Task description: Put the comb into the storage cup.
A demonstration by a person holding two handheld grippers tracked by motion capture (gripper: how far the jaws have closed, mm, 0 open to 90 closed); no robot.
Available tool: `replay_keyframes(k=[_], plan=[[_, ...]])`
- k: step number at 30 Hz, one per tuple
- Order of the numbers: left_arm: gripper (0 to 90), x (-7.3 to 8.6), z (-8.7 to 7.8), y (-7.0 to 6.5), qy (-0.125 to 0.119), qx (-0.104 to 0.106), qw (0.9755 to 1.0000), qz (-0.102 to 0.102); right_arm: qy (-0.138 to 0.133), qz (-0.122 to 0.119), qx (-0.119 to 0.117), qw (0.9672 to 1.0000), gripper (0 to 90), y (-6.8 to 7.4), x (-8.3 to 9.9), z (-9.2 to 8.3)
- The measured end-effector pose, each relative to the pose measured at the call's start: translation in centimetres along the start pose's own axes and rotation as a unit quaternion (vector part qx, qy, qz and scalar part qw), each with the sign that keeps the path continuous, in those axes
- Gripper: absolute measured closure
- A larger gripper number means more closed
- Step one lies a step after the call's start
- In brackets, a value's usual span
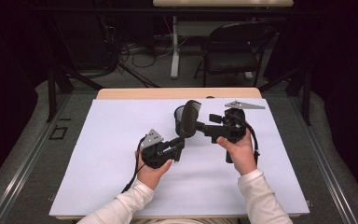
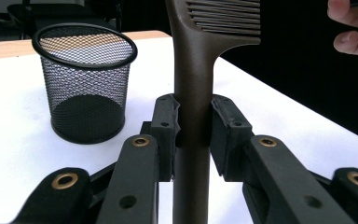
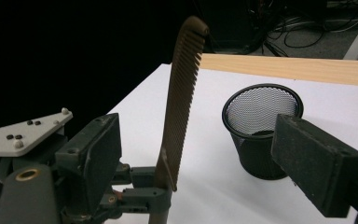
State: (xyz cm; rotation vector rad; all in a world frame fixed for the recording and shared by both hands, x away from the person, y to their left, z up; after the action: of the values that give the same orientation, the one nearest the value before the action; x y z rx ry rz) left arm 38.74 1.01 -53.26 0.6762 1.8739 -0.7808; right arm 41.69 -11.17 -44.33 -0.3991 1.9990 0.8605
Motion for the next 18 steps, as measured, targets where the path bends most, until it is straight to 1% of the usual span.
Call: replay_keyframes(k=[1,3,5,6,8,11,13,14,15,16,18], plan=[[72.6,0.06,0.03,-0.06,0.002,0.001,1.0000,0.001,0.000,0.000,0.000,1.0000,17.1,0.00,0.00,0.00],[72.6,0.13,0.11,-0.14,0.001,0.001,1.0000,0.001,-0.005,-0.003,0.000,1.0000,20.0,0.01,-0.08,-0.05],[72.5,0.22,0.15,-0.22,0.003,0.002,1.0000,0.002,-0.003,-0.005,0.002,1.0000,21.6,-0.03,-0.05,-0.08],[72.6,0.30,0.23,-0.30,0.003,0.002,1.0000,0.002,0.003,-0.009,0.007,0.9999,22.3,-0.10,0.07,-0.08],[72.6,0.36,0.26,-0.35,0.004,0.004,1.0000,0.002,0.003,-0.011,0.008,0.9999,23.1,-0.15,0.09,-0.03],[72.5,0.54,0.36,-0.45,0.007,0.004,1.0000,0.005,0.005,-0.007,0.012,0.9999,24.4,-0.39,0.14,-0.01],[72.5,0.63,0.43,-0.56,0.008,0.005,0.9999,0.005,0.006,-0.001,0.013,0.9999,27.8,-0.49,0.15,-0.06],[72.6,0.69,0.42,-0.58,0.010,0.005,0.9999,0.006,0.007,0.000,0.013,0.9999,27.1,-0.58,0.14,-0.09],[72.6,0.70,0.44,-0.61,0.010,0.006,0.9999,0.007,0.004,0.001,0.016,0.9999,27.0,-0.71,0.09,-0.12],[72.6,0.75,0.48,-0.69,0.010,0.007,0.9999,0.007,-0.002,0.000,0.016,0.9999,29.0,-0.82,-0.05,-0.18],[72.6,0.79,0.51,-0.76,0.010,0.006,0.9999,0.007,0.004,0.004,0.017,0.9998,29.6,-0.90,0.06,-0.19]])
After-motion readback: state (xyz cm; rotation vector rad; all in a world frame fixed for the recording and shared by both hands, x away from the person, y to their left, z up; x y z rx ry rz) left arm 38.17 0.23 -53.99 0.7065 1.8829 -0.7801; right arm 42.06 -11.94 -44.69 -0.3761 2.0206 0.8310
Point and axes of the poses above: each handheld gripper's, and its own axes: z roughly forward along the jaws, x roughly out of its underside, y roughly to its left, the point moved 9 cm from there along z, roughly forward along the jaws, and after that the axes turned 2 degrees about z, right-handed, at the moved point
